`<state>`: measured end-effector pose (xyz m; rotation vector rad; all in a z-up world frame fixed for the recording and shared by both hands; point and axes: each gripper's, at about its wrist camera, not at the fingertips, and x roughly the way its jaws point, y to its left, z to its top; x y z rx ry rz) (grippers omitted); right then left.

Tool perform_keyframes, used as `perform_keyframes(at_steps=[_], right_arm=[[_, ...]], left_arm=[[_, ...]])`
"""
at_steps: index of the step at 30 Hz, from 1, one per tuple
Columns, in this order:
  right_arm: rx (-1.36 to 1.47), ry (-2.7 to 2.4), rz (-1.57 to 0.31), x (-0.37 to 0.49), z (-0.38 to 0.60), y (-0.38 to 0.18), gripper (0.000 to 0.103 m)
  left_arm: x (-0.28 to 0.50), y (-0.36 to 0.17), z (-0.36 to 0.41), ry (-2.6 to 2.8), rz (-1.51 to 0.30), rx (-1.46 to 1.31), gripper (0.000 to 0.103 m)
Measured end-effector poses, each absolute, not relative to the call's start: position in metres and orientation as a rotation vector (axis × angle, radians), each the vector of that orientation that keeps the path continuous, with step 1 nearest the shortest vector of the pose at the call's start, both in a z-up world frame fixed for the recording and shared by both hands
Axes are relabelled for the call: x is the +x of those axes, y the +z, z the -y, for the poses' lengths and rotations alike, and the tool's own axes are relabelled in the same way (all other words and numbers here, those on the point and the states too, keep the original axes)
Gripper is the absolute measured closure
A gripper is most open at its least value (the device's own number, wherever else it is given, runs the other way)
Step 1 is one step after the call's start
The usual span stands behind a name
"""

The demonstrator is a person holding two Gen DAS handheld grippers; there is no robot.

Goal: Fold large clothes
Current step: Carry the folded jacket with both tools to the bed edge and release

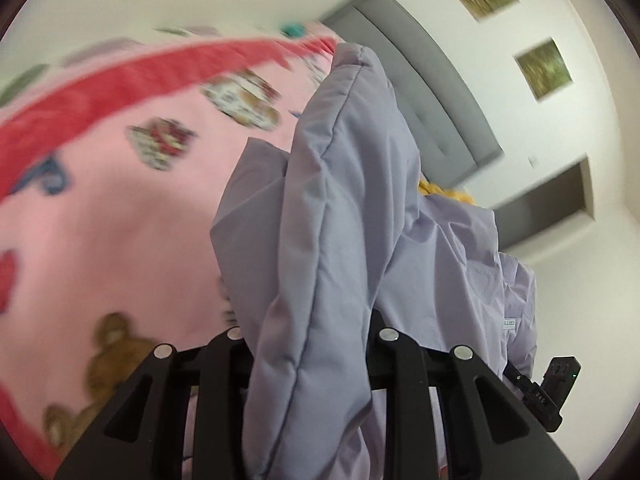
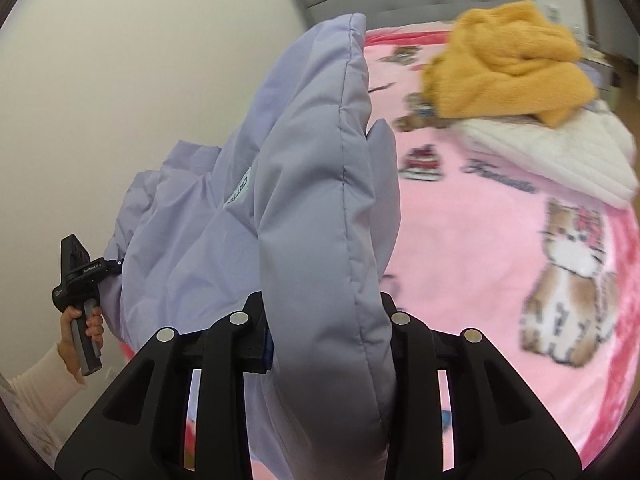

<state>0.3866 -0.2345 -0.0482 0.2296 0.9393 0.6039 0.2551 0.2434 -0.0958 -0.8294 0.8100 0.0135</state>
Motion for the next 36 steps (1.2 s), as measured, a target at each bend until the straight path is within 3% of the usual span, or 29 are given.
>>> perform_keyframes(at_steps=[9, 14, 18, 24, 30, 36], right_arm=[[0.103, 0.857, -0.916, 0.402, 0.082, -0.010, 0.073], [0.074, 0.890, -0.871, 0.415, -0.010, 0.010, 0.073], [0.097, 0.815, -0.860, 0.439, -0.077, 0.008, 0.073], [0.170, 0.643, -0.848, 0.506, -0.173, -0.015, 0.073], [0.140, 0.542, -0.855, 0.610, -0.240, -0.051, 0.073], [0.101, 0.484, -0.910, 0.710, -0.299, -0.125, 0.072]], left_arm=[[0.158, -0.029, -0.354, 0.247, -0.689, -0.825, 0.076], [0.164, -0.007, -0.437, 0.255, -0.656, -0.790, 0.076], [0.213, -0.006, -0.517, 0.186, -0.656, -0.731, 0.076], [0.361, -0.024, -0.634, 0.063, -0.672, -0.662, 0.076], [0.481, -0.052, -0.693, 0.039, -0.712, -0.598, 0.076], [0.568, -0.122, -0.724, 0.142, -0.755, -0.529, 0.076]])
